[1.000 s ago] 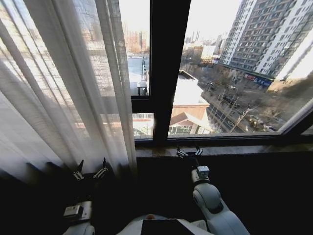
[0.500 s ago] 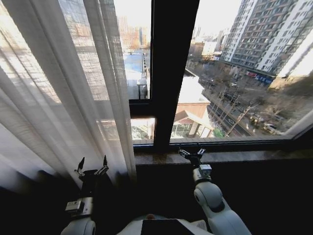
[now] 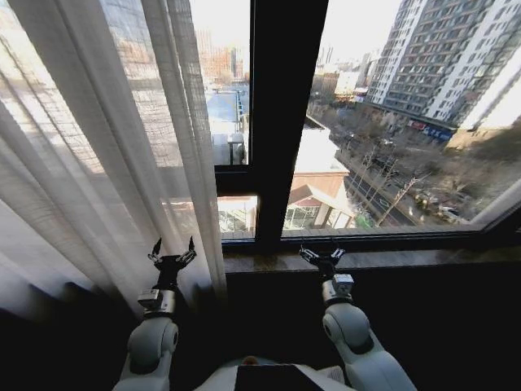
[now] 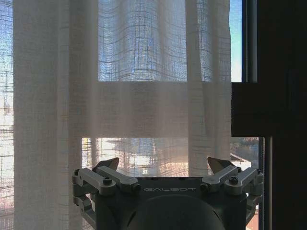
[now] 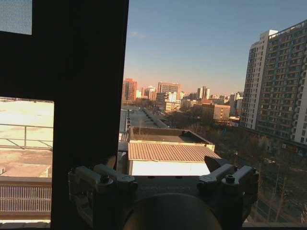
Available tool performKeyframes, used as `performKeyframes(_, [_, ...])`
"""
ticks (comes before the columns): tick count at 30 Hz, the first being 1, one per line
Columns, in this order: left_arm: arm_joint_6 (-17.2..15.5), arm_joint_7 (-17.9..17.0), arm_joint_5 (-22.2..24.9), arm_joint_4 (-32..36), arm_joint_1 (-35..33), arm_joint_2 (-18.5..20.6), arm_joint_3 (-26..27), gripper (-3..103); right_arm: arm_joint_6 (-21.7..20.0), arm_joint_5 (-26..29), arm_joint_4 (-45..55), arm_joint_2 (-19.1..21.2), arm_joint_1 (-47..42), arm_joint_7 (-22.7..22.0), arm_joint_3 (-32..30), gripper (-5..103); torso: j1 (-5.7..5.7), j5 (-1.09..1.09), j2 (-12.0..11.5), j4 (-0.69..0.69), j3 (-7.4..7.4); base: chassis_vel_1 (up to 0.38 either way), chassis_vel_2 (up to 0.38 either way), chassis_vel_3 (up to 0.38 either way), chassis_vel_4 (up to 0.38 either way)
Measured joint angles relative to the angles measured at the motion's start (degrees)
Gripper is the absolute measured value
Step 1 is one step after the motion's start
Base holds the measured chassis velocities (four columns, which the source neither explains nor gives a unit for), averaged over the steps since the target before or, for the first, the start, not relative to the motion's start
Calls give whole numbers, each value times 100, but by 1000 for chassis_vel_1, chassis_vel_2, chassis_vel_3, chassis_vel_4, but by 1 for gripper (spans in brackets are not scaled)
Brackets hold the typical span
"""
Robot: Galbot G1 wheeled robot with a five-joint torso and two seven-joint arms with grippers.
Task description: Open the curtains by pulling them apart, changing their state from closed to fully open.
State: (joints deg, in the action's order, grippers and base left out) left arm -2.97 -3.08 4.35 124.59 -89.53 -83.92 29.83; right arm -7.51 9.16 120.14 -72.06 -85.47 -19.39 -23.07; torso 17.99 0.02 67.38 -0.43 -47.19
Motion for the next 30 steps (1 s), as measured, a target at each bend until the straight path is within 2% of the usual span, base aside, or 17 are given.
performKeyframes(9, [-232,-35,-64,-384,491,356,-351,100,52,-3,-4,-14,-34,-97,-149,100,-1,-1,0,-1,0,0,0,0,0])
performKeyframes(11, [-350,-141,-46,-496,704,404,-495,100,130,-5,-21,-48,-20,-156,-156,100,0,0,0,0,0,0,0,0,0])
performKeyframes(23, [-407,-458,-17,-1233,1498,306,-909,100,289,-9,-123,-80,17,-228,-184,100,0,0,0,0,0,0,0,0,0])
performKeyframes(24, [-401,-475,-17,-1268,1541,294,-910,103,293,-9,-123,-79,17,-232,-192,100,0,0,0,0,0,0,0,0,0])
performKeyframes(26, [-394,-641,-16,-1368,1762,223,-927,95,309,-9,-123,-55,18,-244,-228,100,0,0,0,-1,0,0,0,0,0])
performKeyframes(28, [-403,-663,-15,-1382,1808,210,-933,95,317,-8,-123,-36,20,-245,-236,100,0,0,0,-1,0,0,0,0,0])
performKeyframes(30, [-434,-670,-9,-1436,1923,198,-938,85,324,-5,-102,5,33,-246,-243,100,0,0,0,-1,0,0,0,0,0])
